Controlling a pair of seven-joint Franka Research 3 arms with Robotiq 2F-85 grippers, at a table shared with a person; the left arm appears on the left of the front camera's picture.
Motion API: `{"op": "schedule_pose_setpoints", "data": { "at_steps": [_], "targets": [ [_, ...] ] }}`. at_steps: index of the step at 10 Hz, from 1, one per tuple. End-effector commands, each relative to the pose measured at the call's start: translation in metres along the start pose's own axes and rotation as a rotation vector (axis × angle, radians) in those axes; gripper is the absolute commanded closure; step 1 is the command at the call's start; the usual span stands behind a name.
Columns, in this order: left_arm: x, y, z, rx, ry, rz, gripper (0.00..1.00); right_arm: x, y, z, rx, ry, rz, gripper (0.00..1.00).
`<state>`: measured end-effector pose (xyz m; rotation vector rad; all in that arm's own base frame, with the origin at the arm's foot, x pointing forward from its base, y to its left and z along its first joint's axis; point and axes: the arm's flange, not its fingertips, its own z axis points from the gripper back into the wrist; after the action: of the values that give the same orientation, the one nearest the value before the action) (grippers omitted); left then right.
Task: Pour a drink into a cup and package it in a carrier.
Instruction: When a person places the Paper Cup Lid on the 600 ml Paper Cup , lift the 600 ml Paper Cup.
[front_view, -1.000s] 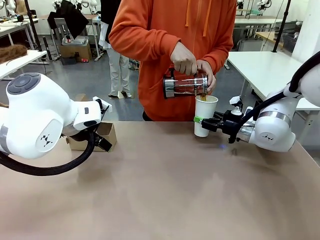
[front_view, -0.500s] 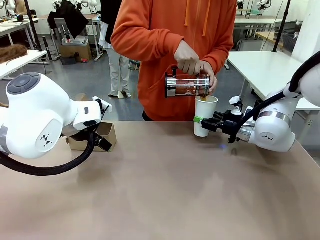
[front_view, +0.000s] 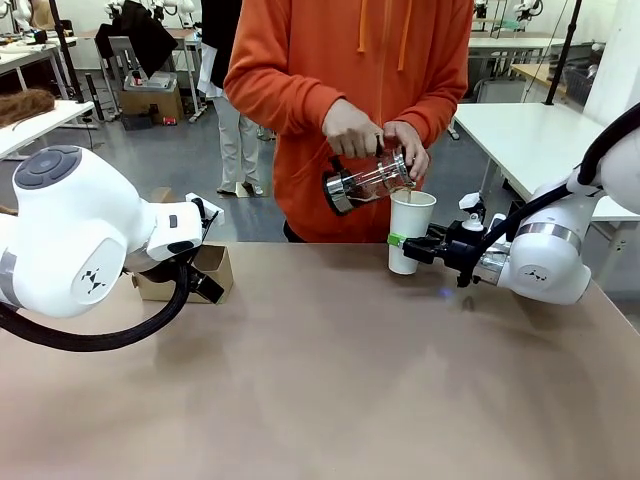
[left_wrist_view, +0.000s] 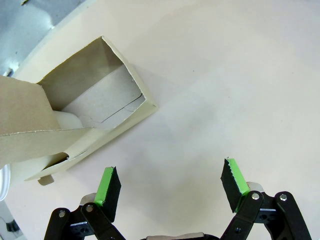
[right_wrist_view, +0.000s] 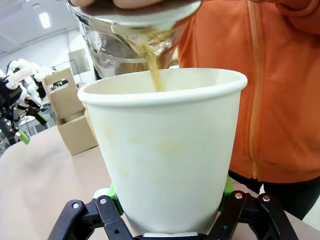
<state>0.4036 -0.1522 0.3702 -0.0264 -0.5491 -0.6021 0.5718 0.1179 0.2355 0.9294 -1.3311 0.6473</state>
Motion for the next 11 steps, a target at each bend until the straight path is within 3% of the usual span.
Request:
{"op": "schedule_pose_setpoints", "data": {
  "at_steps": [1, 11],
  "targets": [
    [-0.0001, 0.0001, 0.0004, -0.002, -0.001, 0.001, 0.0, 0.0023, 0.001, -0.001, 0.0, -0.002, 0.001, 0.19],
    [-0.0001, 0.0001, 0.0004, -0.002, -0.001, 0.001, 0.0, 0.0023, 0.001, -0.001, 0.0, -0.002, 0.001, 0.19]
  ]
}}
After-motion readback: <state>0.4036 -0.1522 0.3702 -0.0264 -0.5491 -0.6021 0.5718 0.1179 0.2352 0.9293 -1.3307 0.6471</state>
